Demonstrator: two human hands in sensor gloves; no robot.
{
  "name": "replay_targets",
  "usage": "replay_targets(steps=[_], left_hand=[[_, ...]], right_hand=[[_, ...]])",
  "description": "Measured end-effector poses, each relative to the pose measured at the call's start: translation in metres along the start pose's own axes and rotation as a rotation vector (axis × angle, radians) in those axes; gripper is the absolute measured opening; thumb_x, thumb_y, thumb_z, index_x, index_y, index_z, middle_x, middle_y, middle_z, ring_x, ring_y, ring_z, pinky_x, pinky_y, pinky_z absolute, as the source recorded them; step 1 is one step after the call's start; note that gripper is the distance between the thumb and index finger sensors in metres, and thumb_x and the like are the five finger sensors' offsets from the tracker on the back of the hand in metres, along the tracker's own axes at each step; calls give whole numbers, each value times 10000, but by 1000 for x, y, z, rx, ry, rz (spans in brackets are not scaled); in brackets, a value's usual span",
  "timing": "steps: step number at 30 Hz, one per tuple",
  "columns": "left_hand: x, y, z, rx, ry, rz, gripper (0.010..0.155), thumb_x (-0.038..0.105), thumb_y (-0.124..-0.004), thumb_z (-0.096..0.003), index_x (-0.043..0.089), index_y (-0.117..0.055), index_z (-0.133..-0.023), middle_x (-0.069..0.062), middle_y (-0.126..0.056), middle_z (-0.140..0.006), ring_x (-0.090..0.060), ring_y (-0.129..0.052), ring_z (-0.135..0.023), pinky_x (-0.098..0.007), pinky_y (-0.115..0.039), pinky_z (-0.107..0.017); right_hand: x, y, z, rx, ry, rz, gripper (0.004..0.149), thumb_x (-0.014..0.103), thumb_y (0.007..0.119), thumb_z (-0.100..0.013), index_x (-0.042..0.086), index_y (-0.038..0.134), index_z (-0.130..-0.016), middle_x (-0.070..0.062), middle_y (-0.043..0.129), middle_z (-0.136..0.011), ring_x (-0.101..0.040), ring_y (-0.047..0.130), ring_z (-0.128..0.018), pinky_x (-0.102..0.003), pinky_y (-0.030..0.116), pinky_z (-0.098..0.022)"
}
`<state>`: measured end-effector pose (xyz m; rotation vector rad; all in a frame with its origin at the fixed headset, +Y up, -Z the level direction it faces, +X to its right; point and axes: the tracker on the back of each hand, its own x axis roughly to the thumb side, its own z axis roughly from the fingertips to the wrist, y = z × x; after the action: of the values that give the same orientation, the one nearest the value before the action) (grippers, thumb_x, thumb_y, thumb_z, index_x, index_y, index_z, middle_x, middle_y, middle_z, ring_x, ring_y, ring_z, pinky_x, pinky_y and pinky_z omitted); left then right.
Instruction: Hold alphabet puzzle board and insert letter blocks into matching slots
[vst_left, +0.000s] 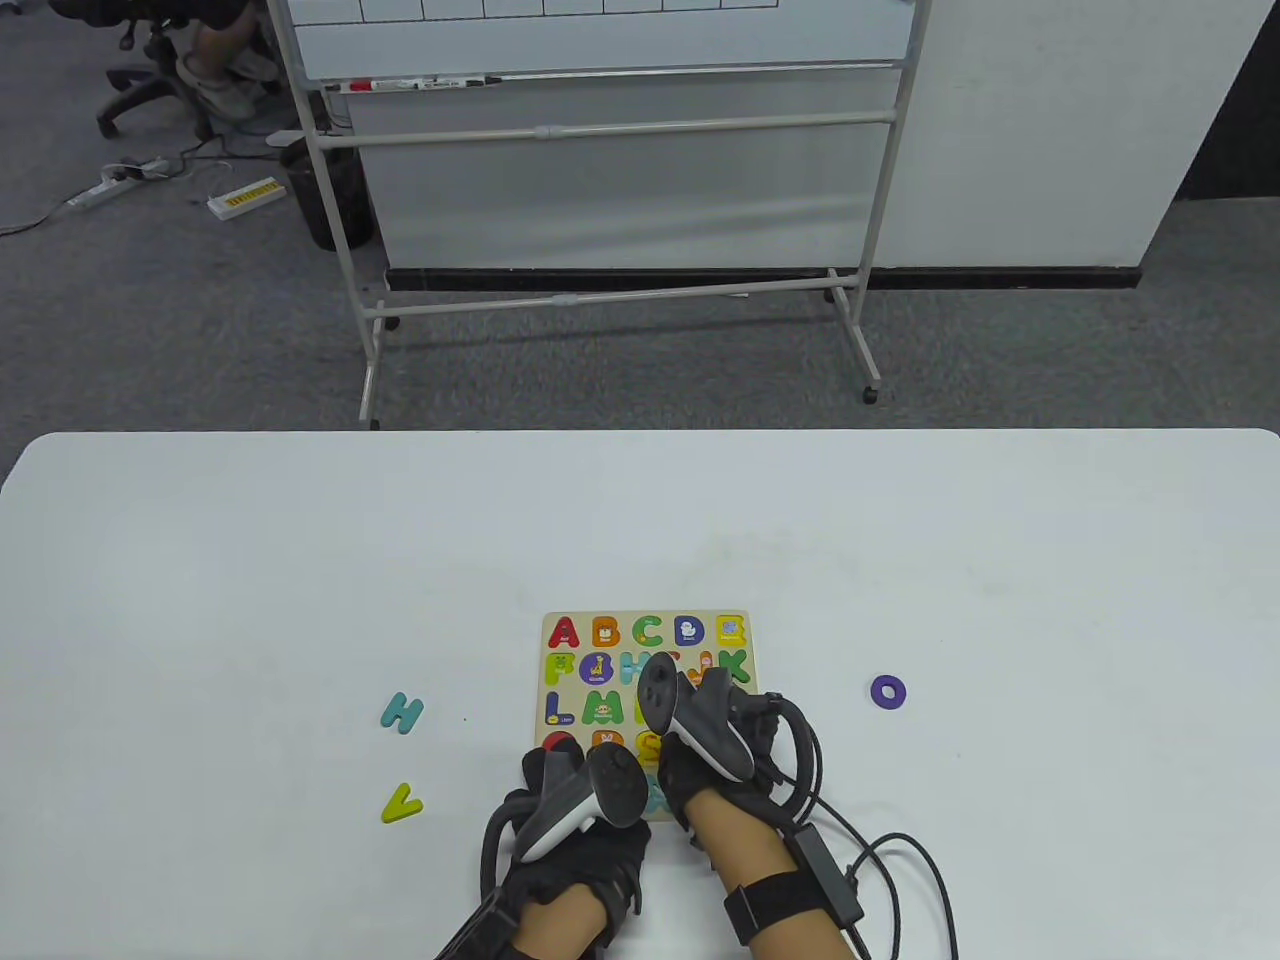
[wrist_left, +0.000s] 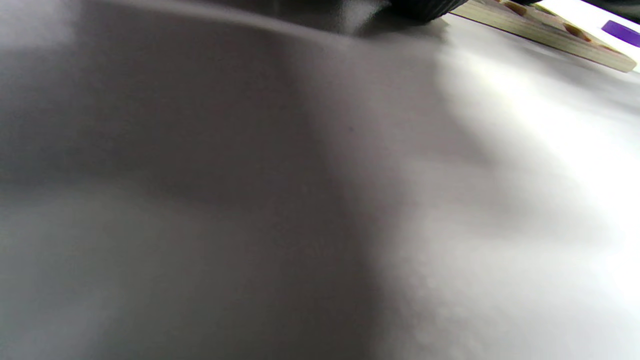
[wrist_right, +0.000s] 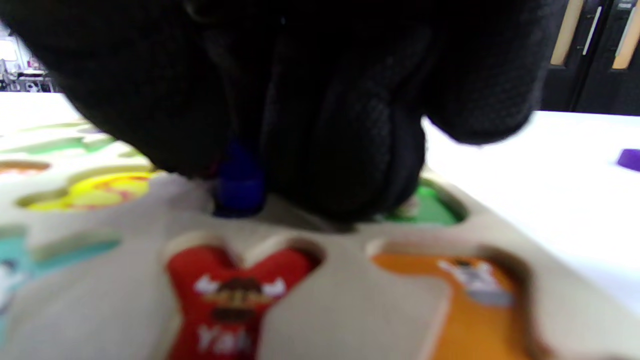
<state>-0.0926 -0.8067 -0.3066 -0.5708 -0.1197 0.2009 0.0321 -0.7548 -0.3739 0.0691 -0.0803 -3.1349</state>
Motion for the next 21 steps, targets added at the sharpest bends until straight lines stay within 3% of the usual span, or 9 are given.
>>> replay_targets(steps=[10,21], left_hand=[[0,0,0,-1,-2,5,804,461,-520,-554,72,-24,-1053,-311,83,-1045,-612,54,-918,-722,-171,-624],[0,0,0,-4,-2,5,805,462,-518,-554,75,-18,-1052,-310,87,-1044,-610,61,-917,-721,-166,-624]], right_hand=[[0,2,-1,29,-29,-2,508,373,962,-391,127,956,-835,-134,1055,-633,-268,1111,-459,-520,835,-487],[-1,2,5,-64,-49,24,475,394,973,-373,139,1005,-773,-117,1092,-556,-234,1136,-379,-491,860,-466]])
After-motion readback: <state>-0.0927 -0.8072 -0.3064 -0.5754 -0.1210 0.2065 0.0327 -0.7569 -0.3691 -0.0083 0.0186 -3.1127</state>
